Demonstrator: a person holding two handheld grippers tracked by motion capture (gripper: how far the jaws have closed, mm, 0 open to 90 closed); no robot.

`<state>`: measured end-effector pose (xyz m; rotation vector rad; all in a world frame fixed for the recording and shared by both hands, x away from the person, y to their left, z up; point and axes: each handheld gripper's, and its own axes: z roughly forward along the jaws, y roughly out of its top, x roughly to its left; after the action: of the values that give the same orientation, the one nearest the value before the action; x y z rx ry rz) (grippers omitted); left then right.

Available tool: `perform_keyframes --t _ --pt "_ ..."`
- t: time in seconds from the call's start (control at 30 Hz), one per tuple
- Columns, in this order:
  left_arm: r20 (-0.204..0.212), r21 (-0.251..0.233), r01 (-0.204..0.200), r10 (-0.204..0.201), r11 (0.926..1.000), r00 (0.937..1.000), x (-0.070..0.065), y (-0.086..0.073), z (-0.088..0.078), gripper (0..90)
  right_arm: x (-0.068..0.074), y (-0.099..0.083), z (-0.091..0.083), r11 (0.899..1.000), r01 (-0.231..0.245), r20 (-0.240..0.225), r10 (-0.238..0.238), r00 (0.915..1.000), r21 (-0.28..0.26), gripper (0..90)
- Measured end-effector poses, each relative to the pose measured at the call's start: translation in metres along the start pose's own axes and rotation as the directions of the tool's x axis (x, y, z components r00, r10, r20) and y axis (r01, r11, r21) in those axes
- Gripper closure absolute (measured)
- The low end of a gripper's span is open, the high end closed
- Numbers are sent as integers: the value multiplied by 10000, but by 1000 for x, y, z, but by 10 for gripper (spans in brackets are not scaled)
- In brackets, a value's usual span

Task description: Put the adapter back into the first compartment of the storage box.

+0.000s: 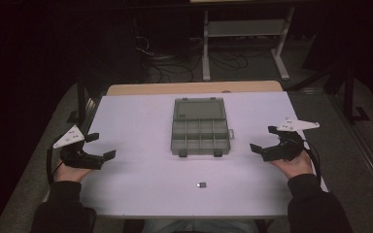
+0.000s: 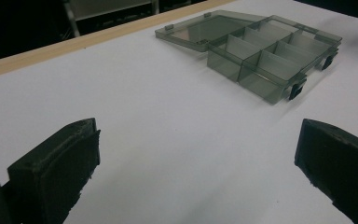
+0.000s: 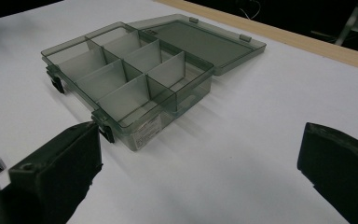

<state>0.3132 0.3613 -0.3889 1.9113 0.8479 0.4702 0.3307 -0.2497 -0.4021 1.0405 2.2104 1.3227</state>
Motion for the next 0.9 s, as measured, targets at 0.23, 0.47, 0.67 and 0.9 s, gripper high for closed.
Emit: perform_keyframes --t 0.23,0.47,0.67,0.9 --pt "19 32 2 -2 10000 10000 0 0 0 0 1 -1 1 9999 113 6 -113 9999 114 0" --pt "20 59 -23 22 10000 10000 -2 1 0 0 2 -1 2 9998 133 -60 -132 9999 111 0" --pt "101 209 -188 186 9996 9998 -4 2 3 0 2 -1 1 9999 115 -67 -114 9999 118 0" --pt "273 396 -464 453 9981 9986 -7 8 8 0 2 -2 3 9997 81 -65 -79 9999 214 0"
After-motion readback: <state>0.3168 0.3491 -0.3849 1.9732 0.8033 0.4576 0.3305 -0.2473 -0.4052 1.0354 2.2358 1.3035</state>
